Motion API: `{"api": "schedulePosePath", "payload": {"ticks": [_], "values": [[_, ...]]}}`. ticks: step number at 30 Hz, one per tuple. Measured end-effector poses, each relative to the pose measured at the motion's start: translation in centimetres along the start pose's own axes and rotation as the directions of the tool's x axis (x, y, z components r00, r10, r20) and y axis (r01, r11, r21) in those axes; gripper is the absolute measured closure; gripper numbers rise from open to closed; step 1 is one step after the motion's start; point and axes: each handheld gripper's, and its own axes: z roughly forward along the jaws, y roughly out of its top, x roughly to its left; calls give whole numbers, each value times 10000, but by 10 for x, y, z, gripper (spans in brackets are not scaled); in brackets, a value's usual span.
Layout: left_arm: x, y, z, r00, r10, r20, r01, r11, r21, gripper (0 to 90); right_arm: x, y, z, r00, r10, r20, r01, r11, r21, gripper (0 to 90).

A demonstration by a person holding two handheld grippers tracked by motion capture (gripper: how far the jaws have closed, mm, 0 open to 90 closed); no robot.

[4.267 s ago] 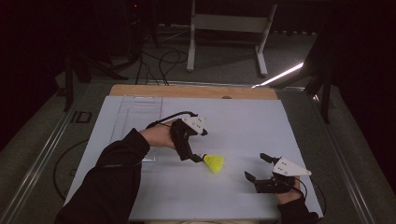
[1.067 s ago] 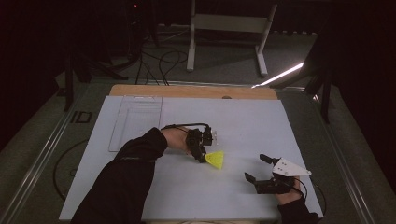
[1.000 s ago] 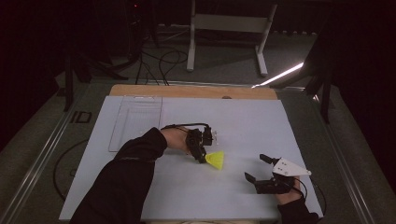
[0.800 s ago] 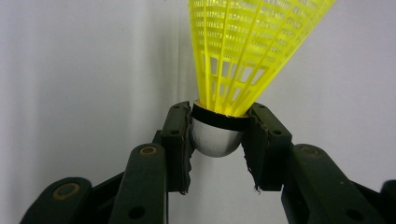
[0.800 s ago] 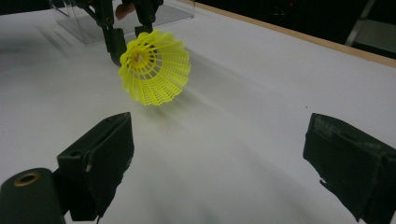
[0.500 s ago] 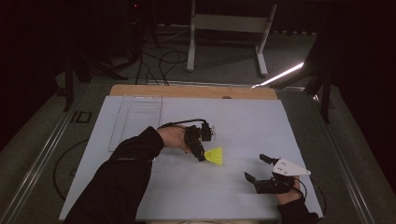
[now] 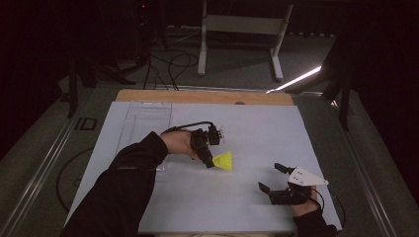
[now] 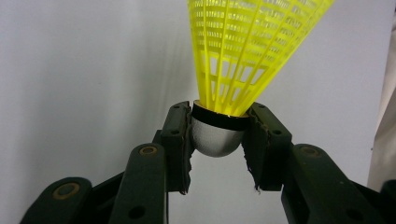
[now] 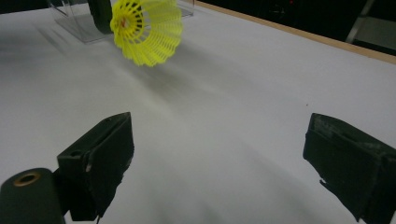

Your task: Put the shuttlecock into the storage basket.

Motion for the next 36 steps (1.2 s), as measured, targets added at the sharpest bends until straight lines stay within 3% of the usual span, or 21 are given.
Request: {"api": "schedulePosePath", "payload": {"ticks": [15, 17, 25, 27, 30, 32, 36], "values": [[0, -11, -19, 9966, -805, -160, 803, 9966, -161, 640, 0, 0, 0, 10000, -13, 34, 13, 10000, -10, 86], [0, -17, -26, 9929, -1128, -365, 1113, 9930, -406, 640, 0, 0, -1, 10000, -46, 36, 46, 10000, -25, 86], [3, -32, -40, 9840, -1707, -514, 1653, 9816, -957, 640, 0, 1, -1, 10000, -64, 43, 65, 10000, -59, 86], [3, -32, -40, 9840, -1707, -514, 1653, 9816, -957, 640, 0, 1, -1, 10000, -65, 55, 66, 10000, -53, 86], [3, -40, -43, 9771, -2060, -523, 2000, 9745, -1019, 640, 0, 1, 0, 9999, -93, 49, 93, 10000, -31, 86], [3, -41, -43, 9778, -1972, -715, 1895, 9766, -1018, 640, 0, 1, 0, 9999, -103, 49, 103, 9999, -32, 86], [4, -46, -51, 9708, -2287, -729, 2194, 9686, -1167, 640, 0, 1, 0, 9999, -110, 66, 110, 9999, -13, 86]]}}
